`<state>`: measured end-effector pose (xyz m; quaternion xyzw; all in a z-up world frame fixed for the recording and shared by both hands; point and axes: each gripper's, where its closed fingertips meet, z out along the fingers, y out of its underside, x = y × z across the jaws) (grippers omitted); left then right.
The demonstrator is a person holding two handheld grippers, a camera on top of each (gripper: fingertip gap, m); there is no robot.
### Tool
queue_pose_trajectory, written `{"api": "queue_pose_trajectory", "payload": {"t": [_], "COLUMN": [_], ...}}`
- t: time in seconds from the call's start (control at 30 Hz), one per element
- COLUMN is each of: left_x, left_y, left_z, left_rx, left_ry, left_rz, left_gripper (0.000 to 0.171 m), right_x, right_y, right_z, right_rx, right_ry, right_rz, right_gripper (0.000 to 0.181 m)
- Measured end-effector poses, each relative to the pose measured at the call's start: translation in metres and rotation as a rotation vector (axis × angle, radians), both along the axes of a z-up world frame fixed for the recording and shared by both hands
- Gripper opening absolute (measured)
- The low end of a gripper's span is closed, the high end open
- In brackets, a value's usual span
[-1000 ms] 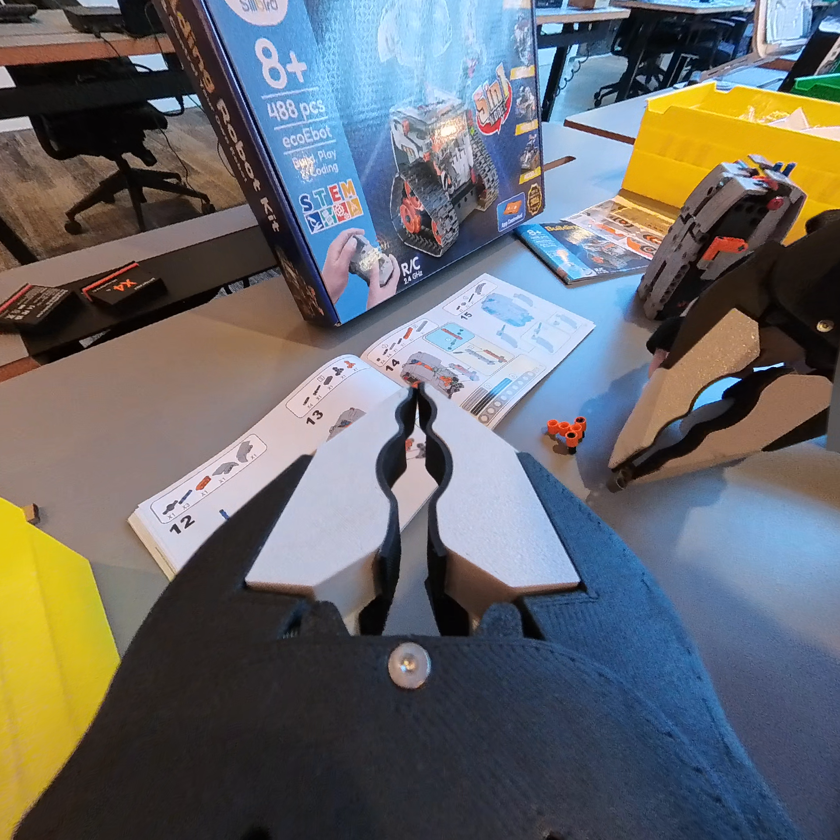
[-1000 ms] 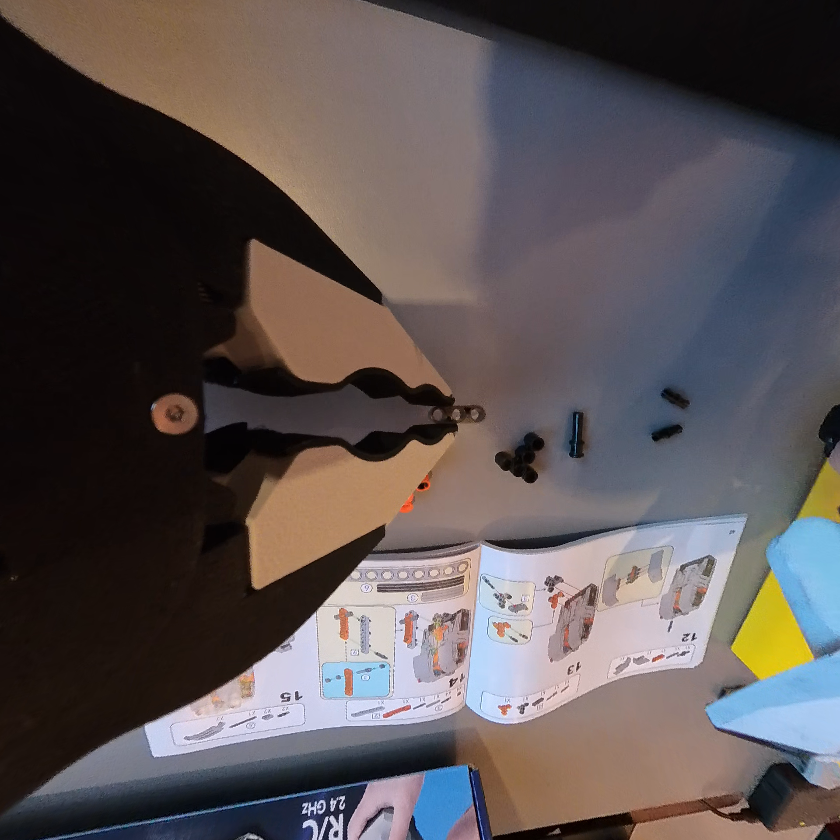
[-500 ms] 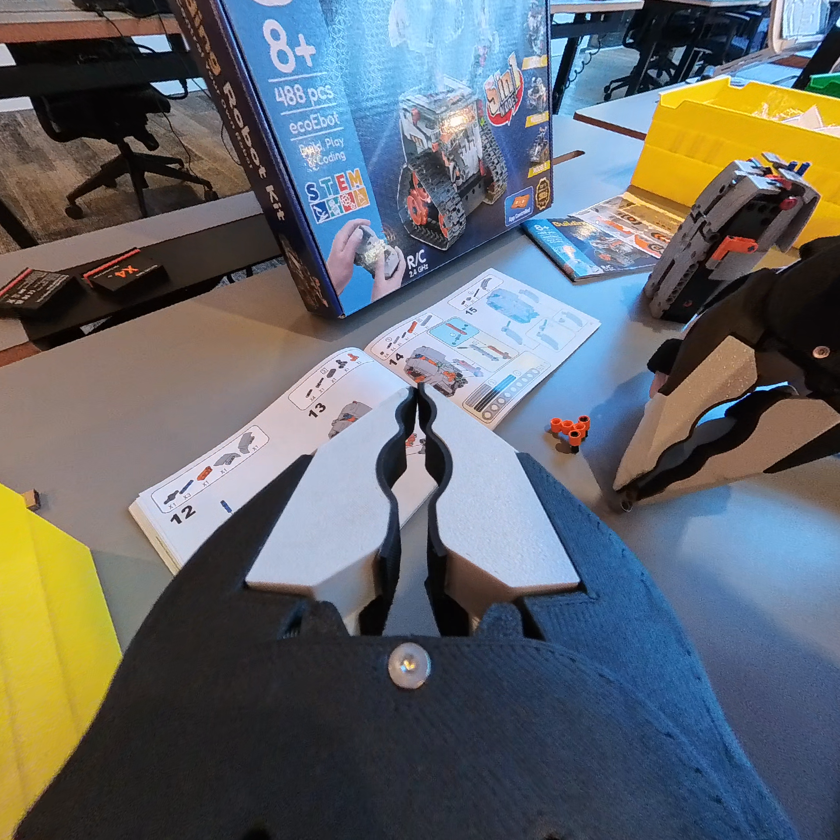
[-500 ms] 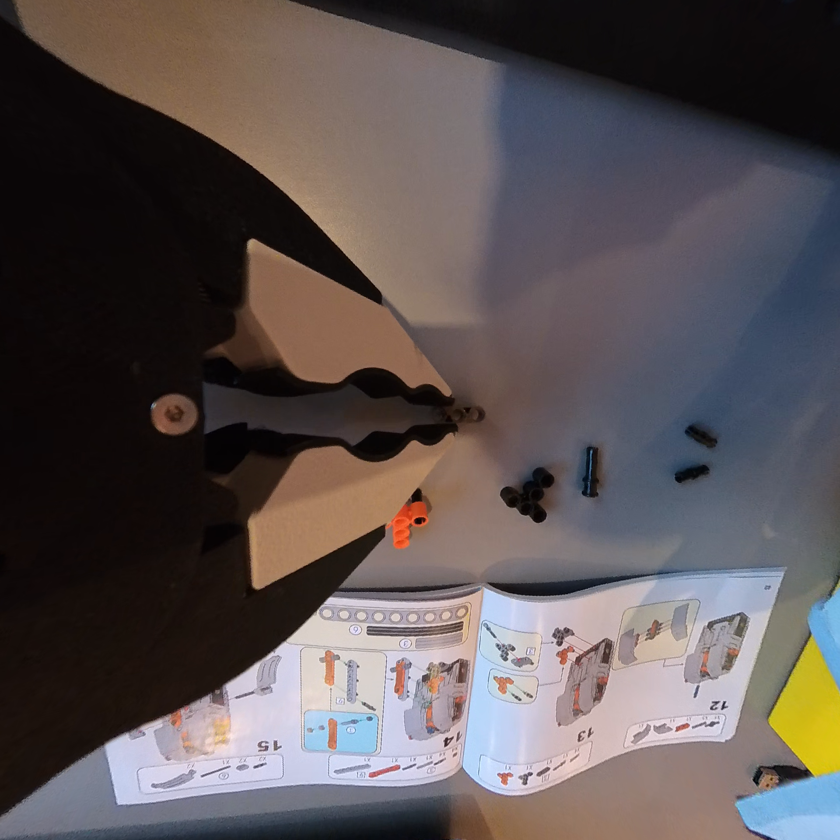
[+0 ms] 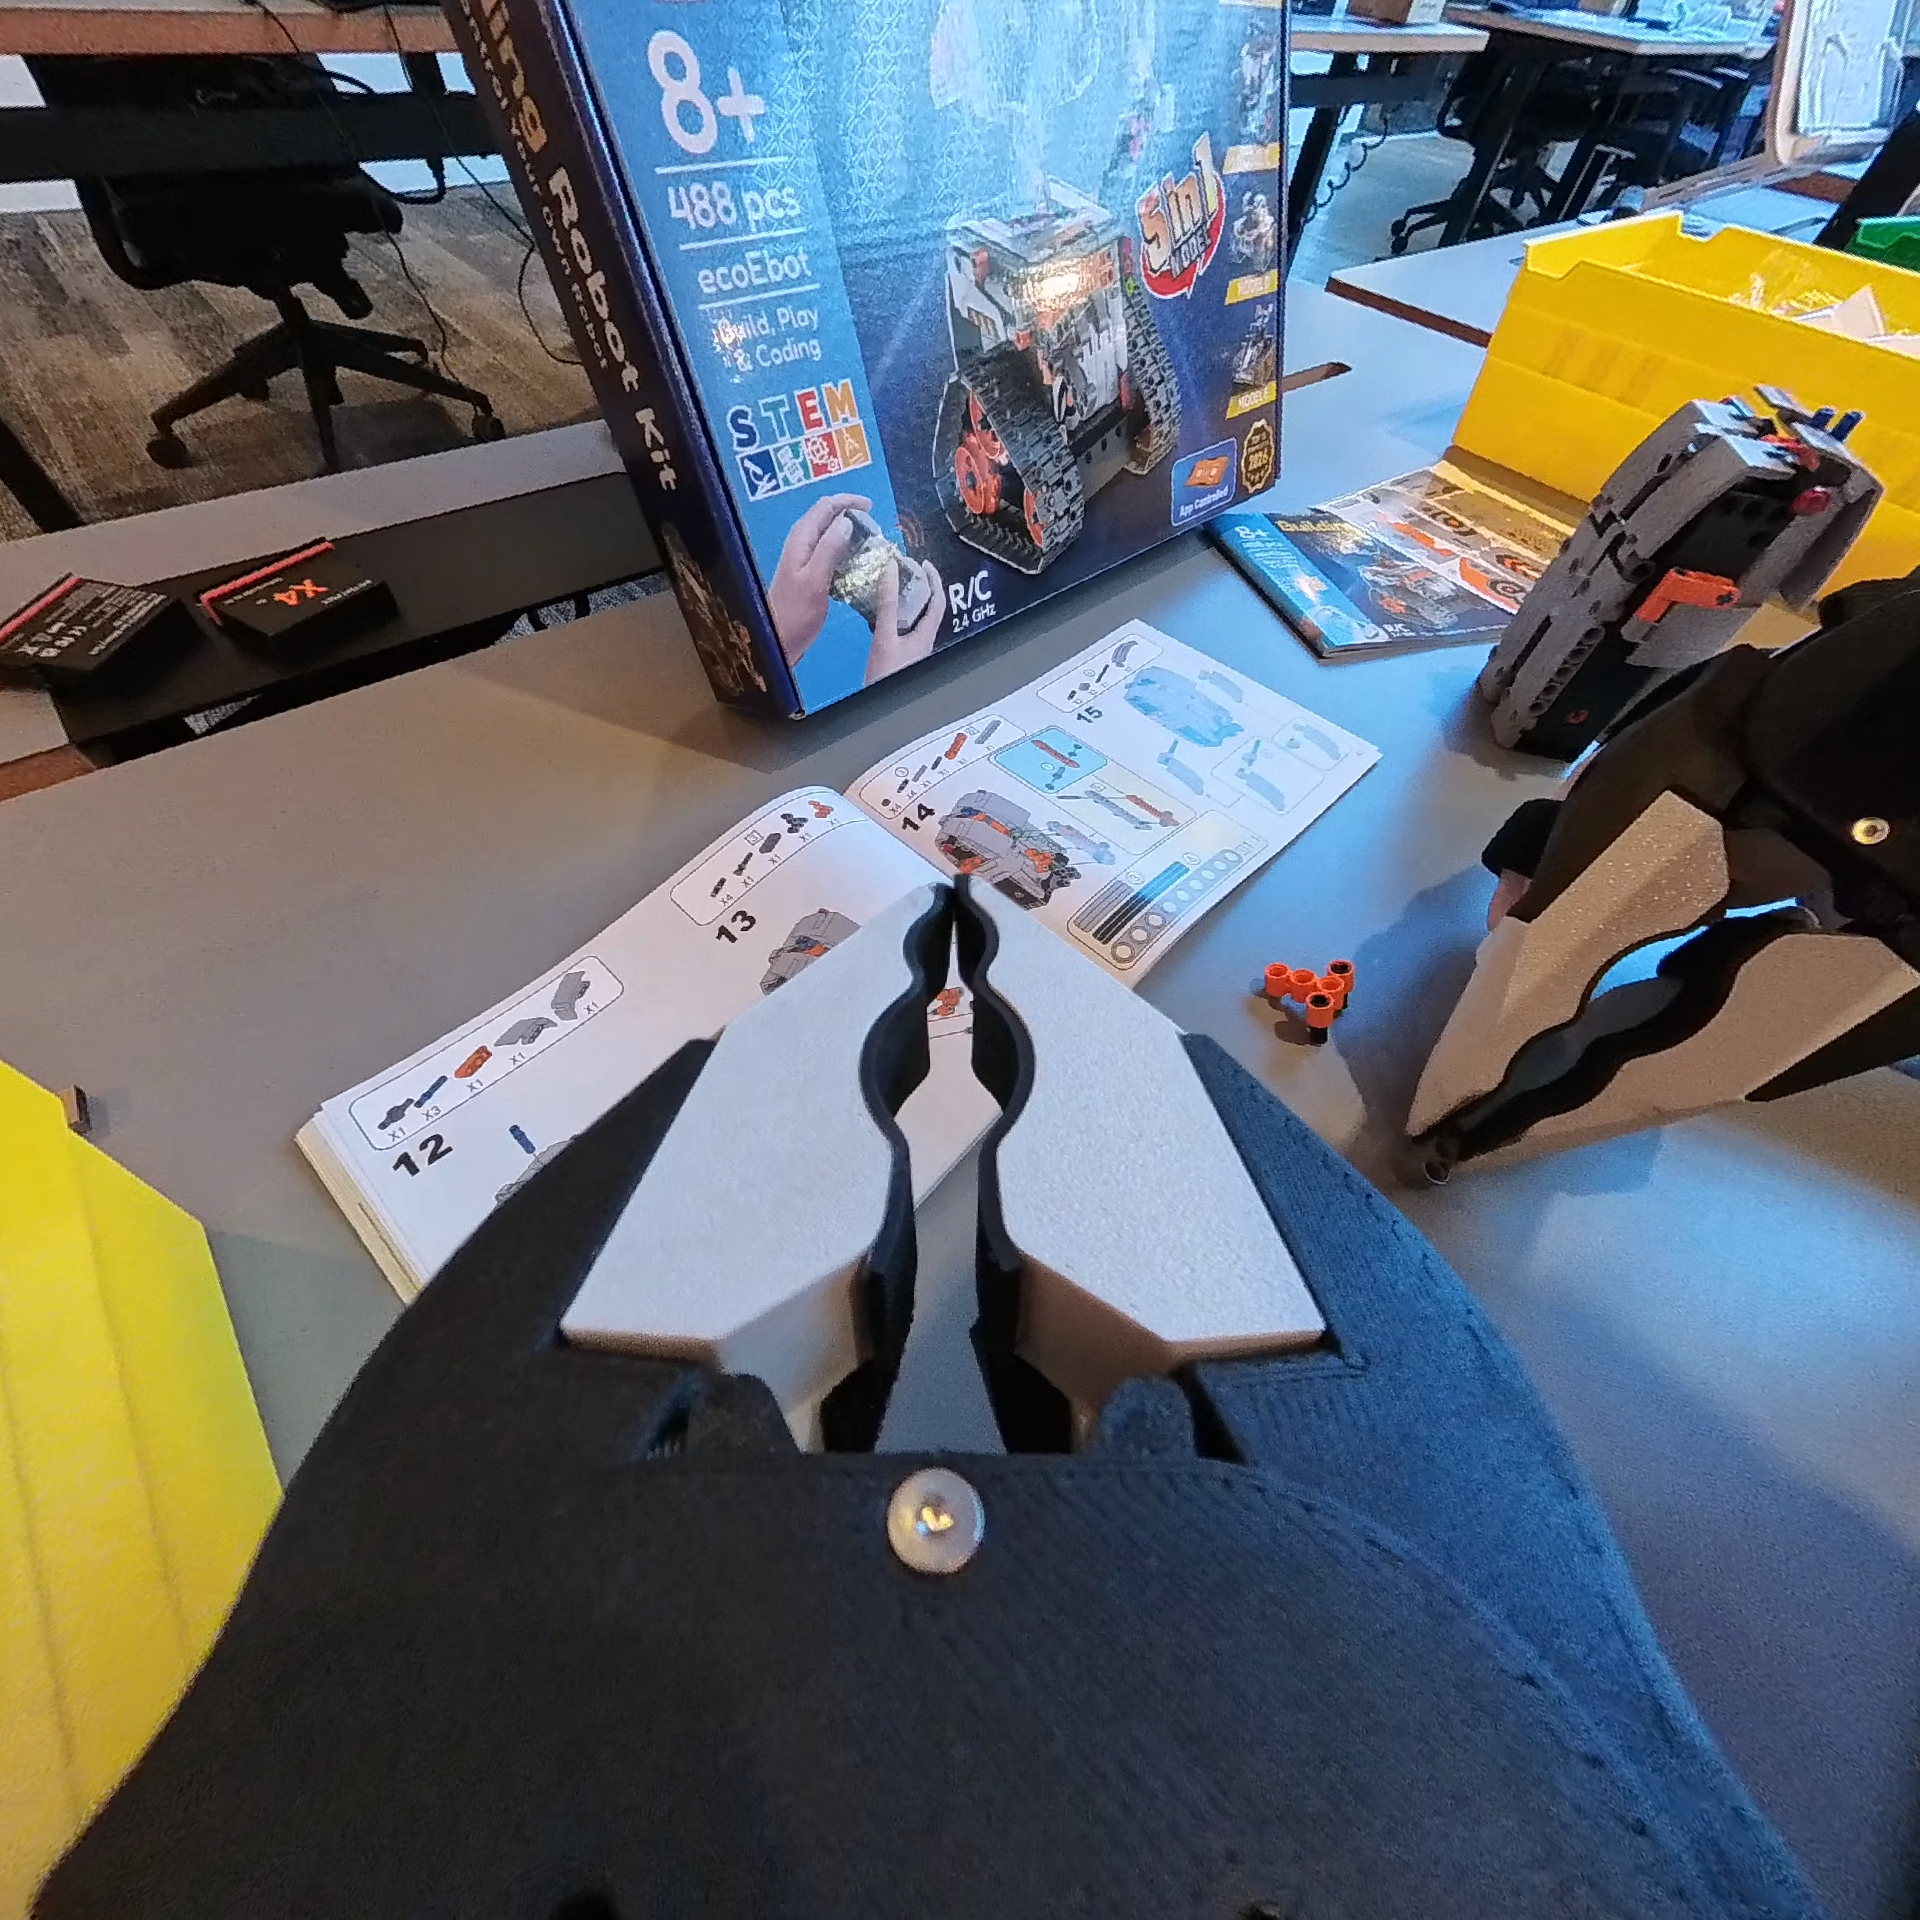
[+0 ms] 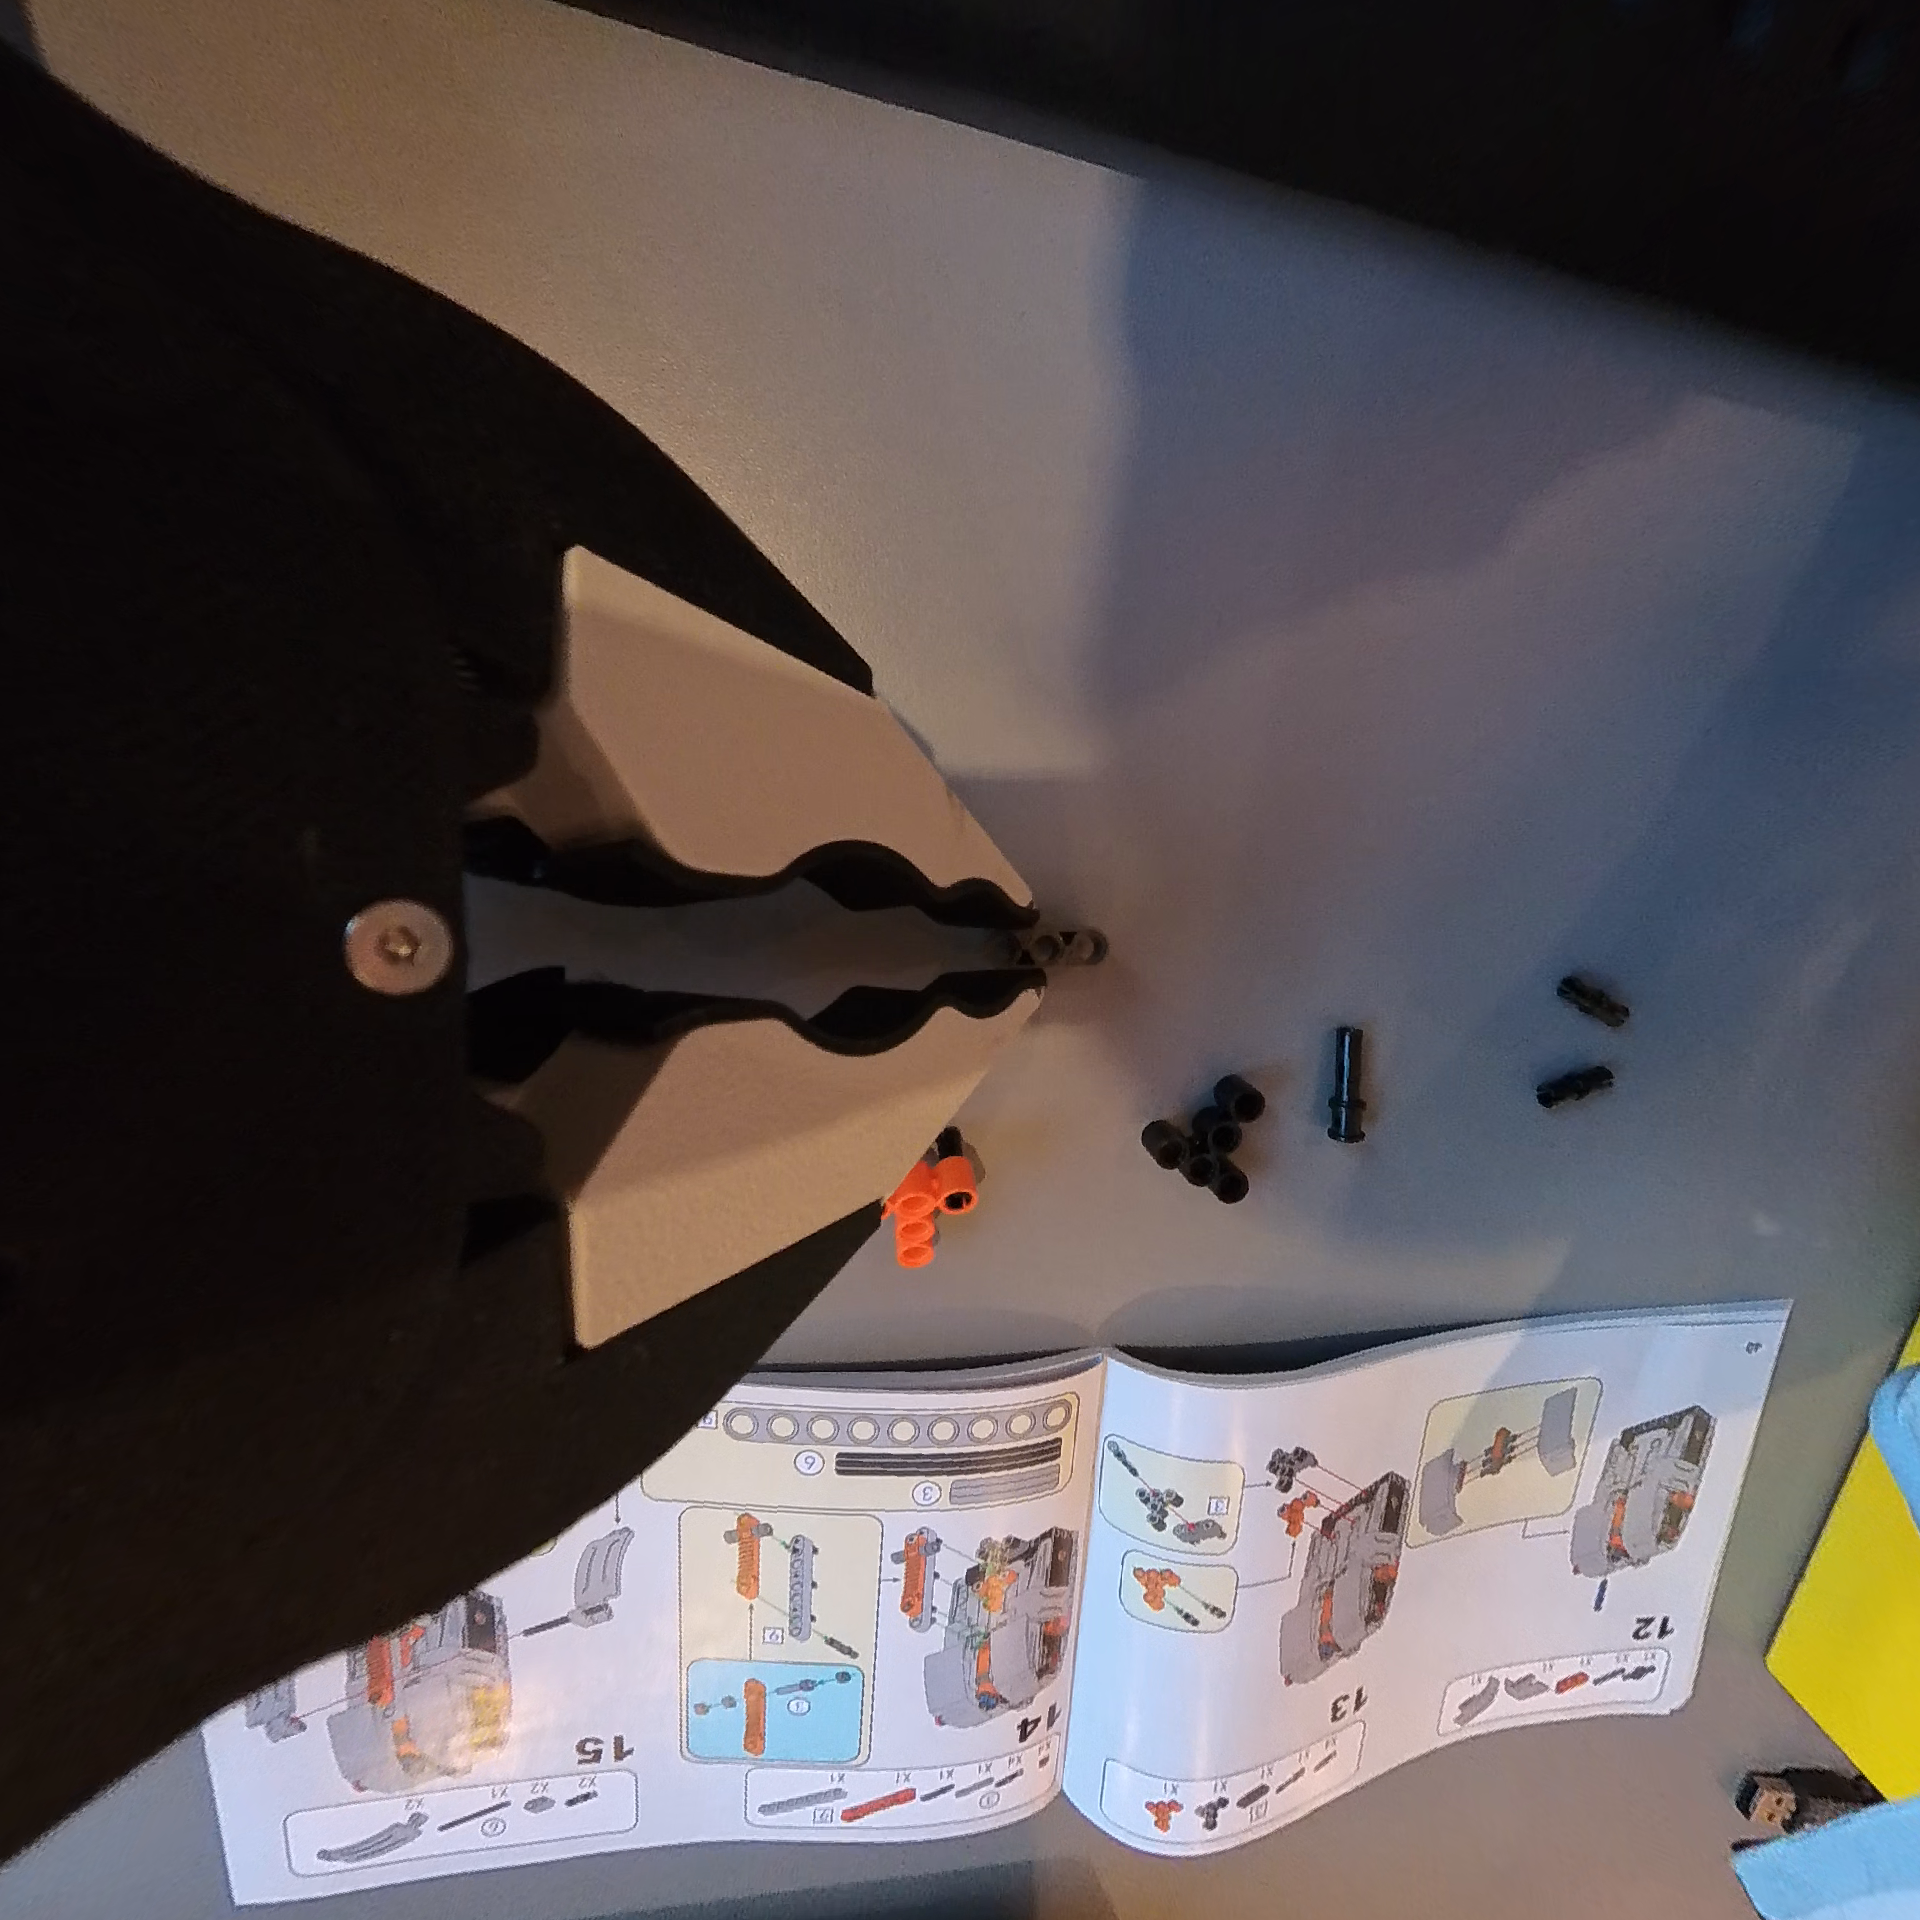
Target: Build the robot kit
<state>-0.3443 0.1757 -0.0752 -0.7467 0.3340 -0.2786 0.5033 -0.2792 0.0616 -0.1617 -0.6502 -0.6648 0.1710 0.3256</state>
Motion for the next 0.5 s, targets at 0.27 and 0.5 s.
{"api": "queue_pose_trajectory", "payload": {"t": [0.27, 0.5], "left_x": [-0.0004, 0.0017], "left_y": [0.0009, 0.0005], "left_z": [-0.0068, -0.0096], "left_rx": [-0.036, -0.072], "left_ry": [0.010, -0.013], "left_rz": [0.003, -0.015], "left_gripper": [0.000, 0.000], "right_x": [-0.0004, -0.0012], "right_y": [-0.0006, -0.0037], "right_z": [-0.0003, -0.0008], "right_rx": [-0.018, -0.039], "right_ry": [0.011, 0.005], "right_rz": [-0.002, 0.003], "right_gripper": [0.006, 0.006]}}
